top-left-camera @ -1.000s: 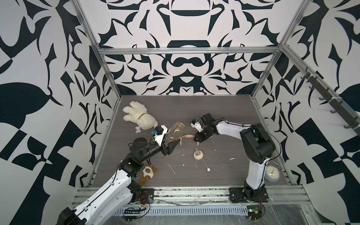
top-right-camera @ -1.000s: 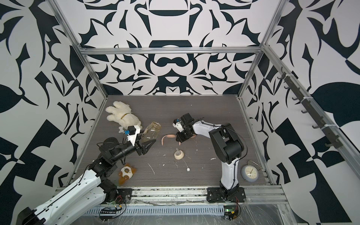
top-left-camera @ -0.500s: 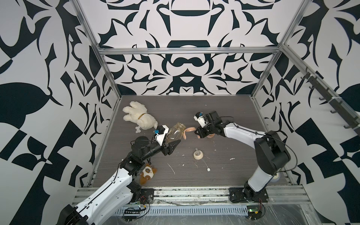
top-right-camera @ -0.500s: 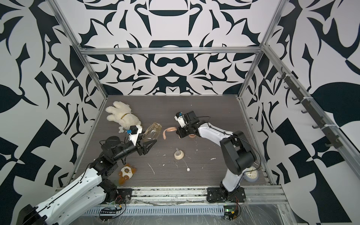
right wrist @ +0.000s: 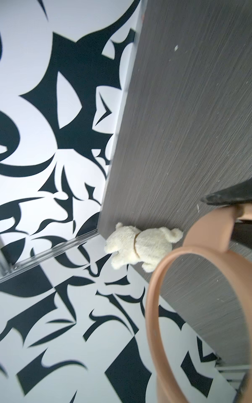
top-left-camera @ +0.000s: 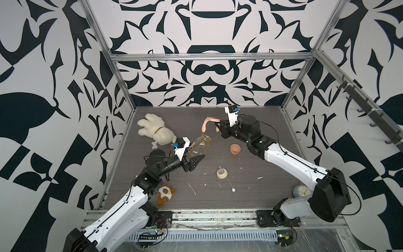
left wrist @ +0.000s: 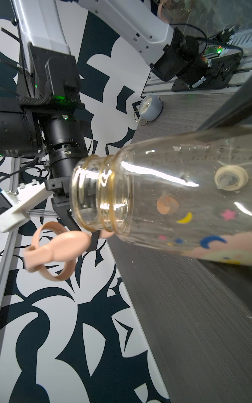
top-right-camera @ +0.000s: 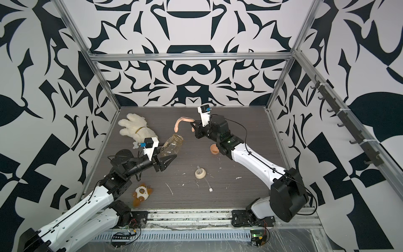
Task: Assemble the baby bottles
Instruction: Put on the handle of the baby bottle.
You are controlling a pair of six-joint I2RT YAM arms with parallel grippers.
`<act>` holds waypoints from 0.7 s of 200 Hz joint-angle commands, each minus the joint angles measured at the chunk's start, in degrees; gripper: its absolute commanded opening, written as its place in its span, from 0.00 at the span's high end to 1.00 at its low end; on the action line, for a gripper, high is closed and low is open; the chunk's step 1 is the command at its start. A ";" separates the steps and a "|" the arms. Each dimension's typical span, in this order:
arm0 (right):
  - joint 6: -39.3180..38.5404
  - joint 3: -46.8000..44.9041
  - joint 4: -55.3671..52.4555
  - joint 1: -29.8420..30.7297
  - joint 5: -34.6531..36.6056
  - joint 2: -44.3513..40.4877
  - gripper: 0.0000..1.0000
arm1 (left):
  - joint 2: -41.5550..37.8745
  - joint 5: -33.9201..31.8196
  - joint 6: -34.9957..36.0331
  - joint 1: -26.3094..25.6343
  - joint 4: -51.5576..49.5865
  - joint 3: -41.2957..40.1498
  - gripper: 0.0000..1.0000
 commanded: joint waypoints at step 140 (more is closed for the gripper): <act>1.05 -9.32 11.65 14.97 9.18 -8.14 1.00 | -3.55 -1.04 0.23 0.66 5.11 0.39 0.58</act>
